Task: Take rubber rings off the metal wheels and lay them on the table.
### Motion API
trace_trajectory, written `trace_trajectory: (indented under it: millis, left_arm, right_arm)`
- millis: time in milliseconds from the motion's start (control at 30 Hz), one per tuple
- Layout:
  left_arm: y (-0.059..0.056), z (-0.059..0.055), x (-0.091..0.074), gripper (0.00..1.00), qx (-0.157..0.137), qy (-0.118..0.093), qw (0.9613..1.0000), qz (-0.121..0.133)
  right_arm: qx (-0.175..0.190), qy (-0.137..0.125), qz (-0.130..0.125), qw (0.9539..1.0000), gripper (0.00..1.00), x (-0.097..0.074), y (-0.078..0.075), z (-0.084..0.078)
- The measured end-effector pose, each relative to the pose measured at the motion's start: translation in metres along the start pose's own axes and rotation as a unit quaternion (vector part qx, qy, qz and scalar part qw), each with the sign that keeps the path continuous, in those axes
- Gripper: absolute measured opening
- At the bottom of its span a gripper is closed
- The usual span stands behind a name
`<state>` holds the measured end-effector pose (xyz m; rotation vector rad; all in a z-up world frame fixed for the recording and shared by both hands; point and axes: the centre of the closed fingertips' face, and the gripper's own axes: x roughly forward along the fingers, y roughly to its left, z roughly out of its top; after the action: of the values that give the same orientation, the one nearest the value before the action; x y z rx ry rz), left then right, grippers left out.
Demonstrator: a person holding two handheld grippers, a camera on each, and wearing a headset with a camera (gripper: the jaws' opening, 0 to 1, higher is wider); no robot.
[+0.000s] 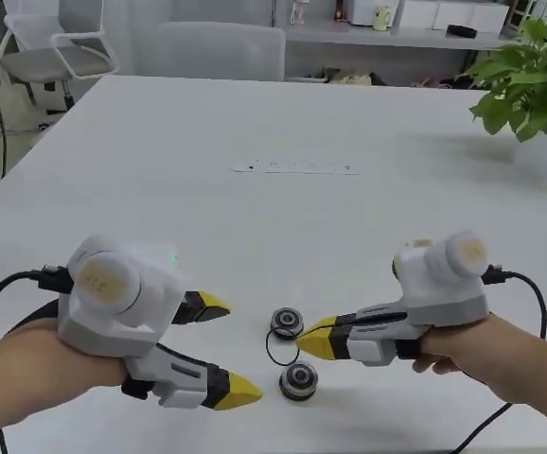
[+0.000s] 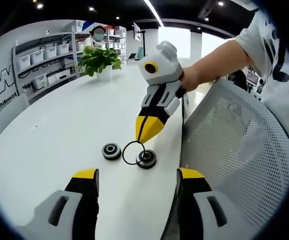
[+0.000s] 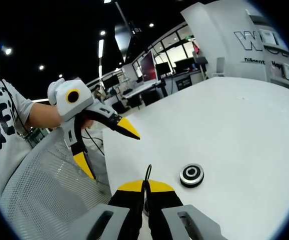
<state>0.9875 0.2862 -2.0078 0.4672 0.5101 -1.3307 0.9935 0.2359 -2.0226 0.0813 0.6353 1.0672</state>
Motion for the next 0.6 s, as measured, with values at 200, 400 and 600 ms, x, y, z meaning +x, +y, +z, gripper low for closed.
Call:
trace_trajectory:
  millis: [200, 400, 600]
  left_arm:
    - [0.008, -0.01, -0.012, 0.65, -0.006, 0.004, 0.9999, 0.012]
    - [0.016, -0.016, -0.021, 0.69, -0.016, 0.002, 0.9995, 0.027]
    - [0.019, -0.024, -0.028, 0.73, -0.024, 0.005, 0.9991, 0.033]
  right_arm:
    - [-0.006, 0.007, 0.007, 0.9999, 0.0, 0.01, 0.003, 0.004]
    - [-0.011, 0.014, 0.014, 0.9997, 0.0, 0.024, 0.006, 0.006]
    - [-0.016, 0.023, 0.022, 0.9994, 0.0, 0.036, 0.009, 0.005]
